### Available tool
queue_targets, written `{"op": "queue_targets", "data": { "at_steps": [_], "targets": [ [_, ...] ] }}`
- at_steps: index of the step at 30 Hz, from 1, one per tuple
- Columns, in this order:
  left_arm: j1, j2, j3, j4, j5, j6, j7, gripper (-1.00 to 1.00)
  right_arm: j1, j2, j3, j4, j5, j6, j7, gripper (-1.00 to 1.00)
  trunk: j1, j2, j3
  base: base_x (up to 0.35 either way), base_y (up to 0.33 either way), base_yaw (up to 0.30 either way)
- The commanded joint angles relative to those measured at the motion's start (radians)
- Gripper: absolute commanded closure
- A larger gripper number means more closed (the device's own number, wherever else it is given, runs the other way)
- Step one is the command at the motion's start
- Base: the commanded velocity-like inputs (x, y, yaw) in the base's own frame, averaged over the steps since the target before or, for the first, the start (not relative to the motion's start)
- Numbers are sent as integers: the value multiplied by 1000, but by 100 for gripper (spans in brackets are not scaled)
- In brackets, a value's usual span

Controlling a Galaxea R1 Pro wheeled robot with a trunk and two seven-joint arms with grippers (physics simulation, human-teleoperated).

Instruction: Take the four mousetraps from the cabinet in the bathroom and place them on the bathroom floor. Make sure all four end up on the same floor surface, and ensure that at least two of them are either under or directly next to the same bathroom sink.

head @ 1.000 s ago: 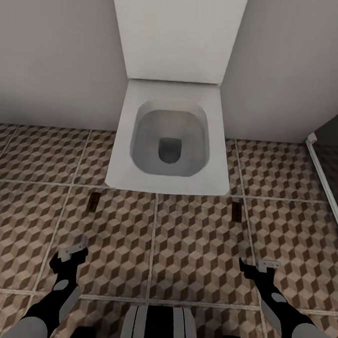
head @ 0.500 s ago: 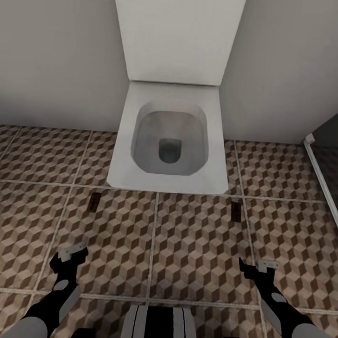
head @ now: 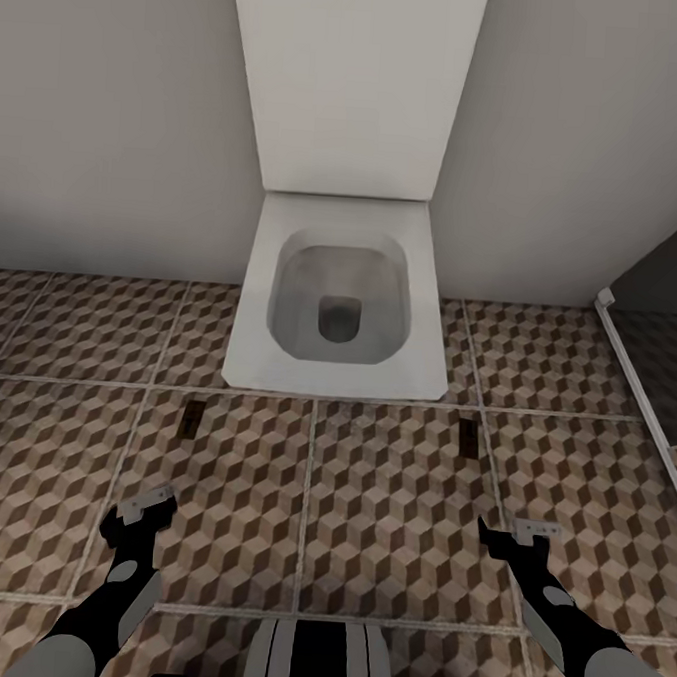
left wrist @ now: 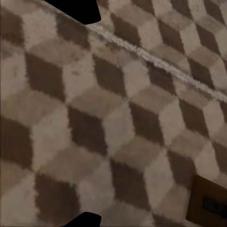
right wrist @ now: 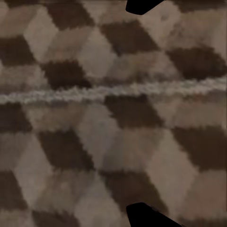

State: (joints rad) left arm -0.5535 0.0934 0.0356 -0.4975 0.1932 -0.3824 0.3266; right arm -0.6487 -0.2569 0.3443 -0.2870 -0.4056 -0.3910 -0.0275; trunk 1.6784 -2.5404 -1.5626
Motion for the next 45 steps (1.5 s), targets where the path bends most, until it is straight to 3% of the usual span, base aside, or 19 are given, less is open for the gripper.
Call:
{"op": "queue_targets", "data": {
  "at_steps": [1, 45],
  "targets": [
    [0, 0, -2, 0, 8, -4, 0, -100, 0, -1, 8, 0, -8, -3, -3, -100, -1, 0, 3, 0, 0, 0],
    [0, 0, -8, 11, 8, -3, -7, -100, 0, 1, 7, 2, -7, -3, -3, -100, -20, 10, 174, 0, 0, 0]
  ]
}}
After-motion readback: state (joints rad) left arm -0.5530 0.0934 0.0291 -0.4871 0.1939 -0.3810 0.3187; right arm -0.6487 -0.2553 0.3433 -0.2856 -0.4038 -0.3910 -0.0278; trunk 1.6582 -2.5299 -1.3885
